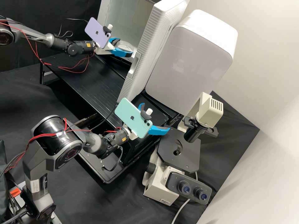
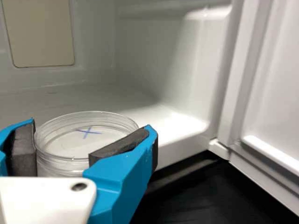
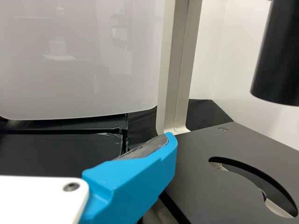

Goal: Place the petri dish in the incubator

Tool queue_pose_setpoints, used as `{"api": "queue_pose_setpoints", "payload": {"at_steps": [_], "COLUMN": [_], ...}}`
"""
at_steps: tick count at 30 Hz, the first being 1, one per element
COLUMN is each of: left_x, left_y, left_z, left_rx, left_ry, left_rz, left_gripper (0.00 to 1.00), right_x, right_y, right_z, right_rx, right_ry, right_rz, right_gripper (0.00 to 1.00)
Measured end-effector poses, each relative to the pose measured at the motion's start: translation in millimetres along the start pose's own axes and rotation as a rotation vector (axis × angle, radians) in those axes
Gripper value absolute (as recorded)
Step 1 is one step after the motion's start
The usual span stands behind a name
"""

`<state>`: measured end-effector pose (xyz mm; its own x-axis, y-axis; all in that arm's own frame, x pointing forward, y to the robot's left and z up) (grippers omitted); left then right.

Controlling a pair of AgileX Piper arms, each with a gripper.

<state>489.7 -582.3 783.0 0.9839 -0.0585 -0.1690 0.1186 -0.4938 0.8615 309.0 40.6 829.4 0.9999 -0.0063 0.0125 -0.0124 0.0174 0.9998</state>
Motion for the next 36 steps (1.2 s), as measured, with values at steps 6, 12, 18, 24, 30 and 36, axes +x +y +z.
{"api": "queue_pose_setpoints", "payload": {"at_steps": [6,12,18,24,30,36], "left_x": [11.0,20.4,27.0,32.7,35.8,37.4], "left_y": [3.0,1.0,4.1,4.2,4.8,1.4], "left_z": [-3.9,-3.6,-3.7,-3.7,-6.1,-5.9], "left_rx": [0.058,0.106,0.152,0.159,0.149,0.13], "left_ry": [0.017,0.013,0.022,0.029,0.033,-0.008], "left_rz": [0.009,0.019,0.025,0.025,0.032,0.021], "left_gripper": [0.0,0.0,0.0,0.0,1.0,1.0], "right_x": [0.0,0.0,0.0,0.0,0.0,0.0], "right_y": [0.0,0.0,0.0,0.0,0.0,0.0], "right_z": [0.0,0.0,0.0,0.0,0.0,0.0], "right_rx": [0.0,0.0,0.0,0.0,0.0,0.0], "right_ry": [0.0,0.0,0.0,0.0,0.0,0.0], "right_rz": [0.0,0.0,0.0,0.0,0.0,0.0], "right_gripper": [1.0,1.0,1.0,1.0,1.0,1.0]}}
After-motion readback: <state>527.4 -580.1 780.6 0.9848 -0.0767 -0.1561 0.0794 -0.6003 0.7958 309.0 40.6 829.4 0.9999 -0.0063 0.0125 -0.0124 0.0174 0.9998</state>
